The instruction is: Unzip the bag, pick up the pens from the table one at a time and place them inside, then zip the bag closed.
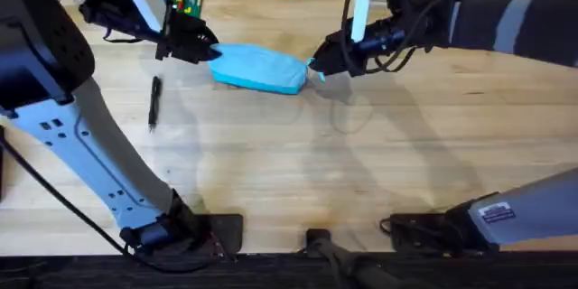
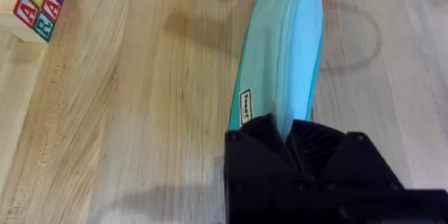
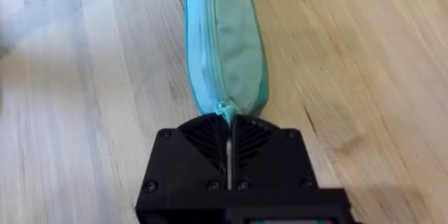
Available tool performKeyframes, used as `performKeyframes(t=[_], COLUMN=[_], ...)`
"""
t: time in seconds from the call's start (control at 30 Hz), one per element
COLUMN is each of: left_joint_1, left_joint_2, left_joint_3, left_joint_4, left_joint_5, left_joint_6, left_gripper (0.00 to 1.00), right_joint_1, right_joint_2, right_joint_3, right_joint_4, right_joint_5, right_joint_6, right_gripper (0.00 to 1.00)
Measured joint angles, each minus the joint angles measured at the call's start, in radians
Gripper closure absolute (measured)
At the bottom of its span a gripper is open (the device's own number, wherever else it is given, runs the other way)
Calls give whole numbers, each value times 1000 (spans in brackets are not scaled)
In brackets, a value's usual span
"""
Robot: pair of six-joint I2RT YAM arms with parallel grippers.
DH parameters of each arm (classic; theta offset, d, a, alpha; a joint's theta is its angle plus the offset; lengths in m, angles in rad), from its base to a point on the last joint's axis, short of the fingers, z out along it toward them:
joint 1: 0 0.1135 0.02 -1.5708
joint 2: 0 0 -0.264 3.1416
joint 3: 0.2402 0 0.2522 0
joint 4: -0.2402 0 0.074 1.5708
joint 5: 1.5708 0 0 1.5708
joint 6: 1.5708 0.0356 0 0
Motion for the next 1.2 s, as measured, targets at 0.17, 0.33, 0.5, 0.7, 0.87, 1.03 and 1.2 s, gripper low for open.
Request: performKeyframes(t=[0.17,0.33,0.5,0.7,0.87,1.03,1.2], left_joint_1=[0,0,-3,-3,-3,-3,-3], left_joint_2=[0,0,0,0,0,0,0], left_joint_3=[0,0,0,0,0,0,0], left_joint_4=[0,0,0,0,0,0,0], left_joint_5=[0,0,0,-1,-1,-1,-1], left_joint_6=[0,0,0,0,0,0,0], left_gripper=[959,959,959,959,959,959,959], right_joint_1=[0,1,28,54,75,105,132], right_joint_2=[-22,-37,-38,-39,-39,-39,-39], right_joint_3=[0,0,0,0,0,0,0], right_joint_4=[-1,-1,55,113,147,152,172], right_joint_5=[11,21,24,24,27,28,32], right_joint_6=[12,52,74,75,74,74,74], right_gripper=[970,970,970,970,970,970,971])
